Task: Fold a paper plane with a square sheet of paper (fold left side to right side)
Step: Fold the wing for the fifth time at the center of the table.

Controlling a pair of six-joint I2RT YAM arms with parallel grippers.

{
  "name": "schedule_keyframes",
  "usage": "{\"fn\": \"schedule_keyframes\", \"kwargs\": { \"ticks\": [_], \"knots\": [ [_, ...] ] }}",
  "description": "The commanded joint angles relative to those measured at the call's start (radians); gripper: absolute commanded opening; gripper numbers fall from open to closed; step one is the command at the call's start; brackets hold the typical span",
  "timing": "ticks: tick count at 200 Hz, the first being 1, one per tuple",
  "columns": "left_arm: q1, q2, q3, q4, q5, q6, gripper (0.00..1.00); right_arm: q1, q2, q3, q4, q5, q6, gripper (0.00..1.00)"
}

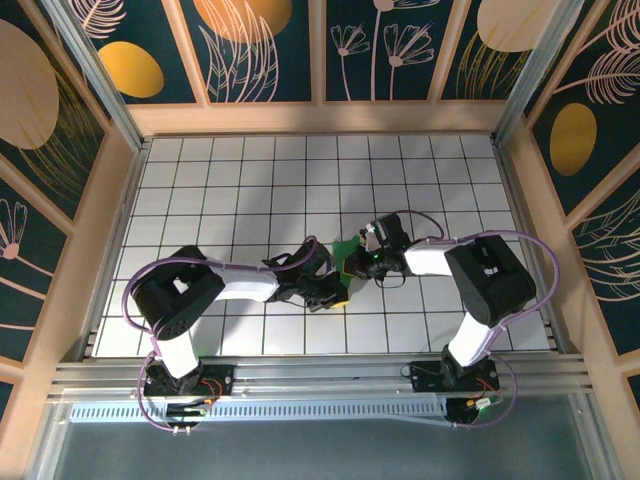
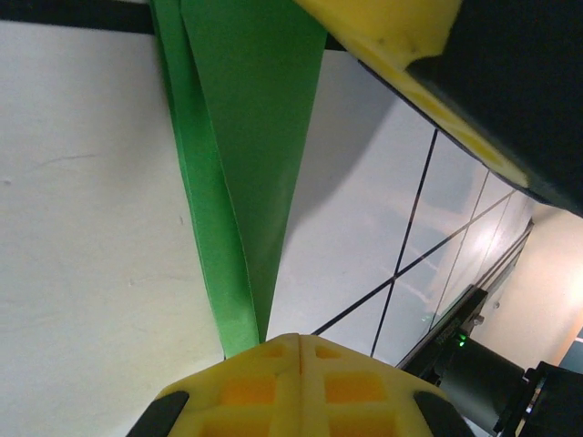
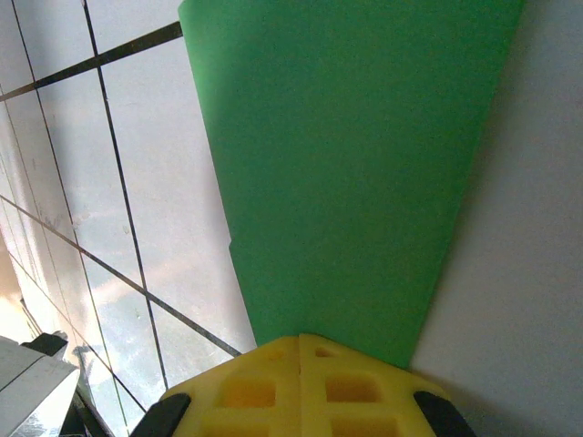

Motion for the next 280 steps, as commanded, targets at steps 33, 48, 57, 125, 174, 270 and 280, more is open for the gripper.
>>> {"fn": "schedule_keyframes", "kwargs": {
  "ticks": [33,48,57,125,174,270,280],
  "knots": [
    [-0.005,0.032,-0.013,0.029,0.018,-0.027,0.00,0.016,0.063,-0.043,-0.124,0.130,-0.013,0.00],
    [-0.005,0.035,-0.015,0.030,0.019,-0.029,0.00,0.016,0.062,-0.043,-0.125,0.128,-0.014,0.00],
    [-0.005,0.035,-0.017,0.032,0.019,-0.029,0.00,0.017,0.062,-0.043,-0.124,0.129,-0.014,0.00],
    [-0.004,0.040,-0.024,0.036,0.019,-0.032,0.00,0.017,0.064,-0.040,-0.129,0.131,-0.015,0.00],
    [-0.004,0.036,-0.031,0.034,0.016,-0.034,0.00,0.016,0.069,-0.037,-0.137,0.136,-0.019,0.00],
    [-0.005,0.028,-0.048,0.042,0.014,-0.040,0.00,0.016,0.080,-0.031,-0.144,0.138,-0.024,0.00],
    [-0.004,0.026,-0.053,0.043,0.011,-0.044,0.00,0.017,0.081,-0.031,-0.144,0.139,-0.024,0.00]
  ]
}}
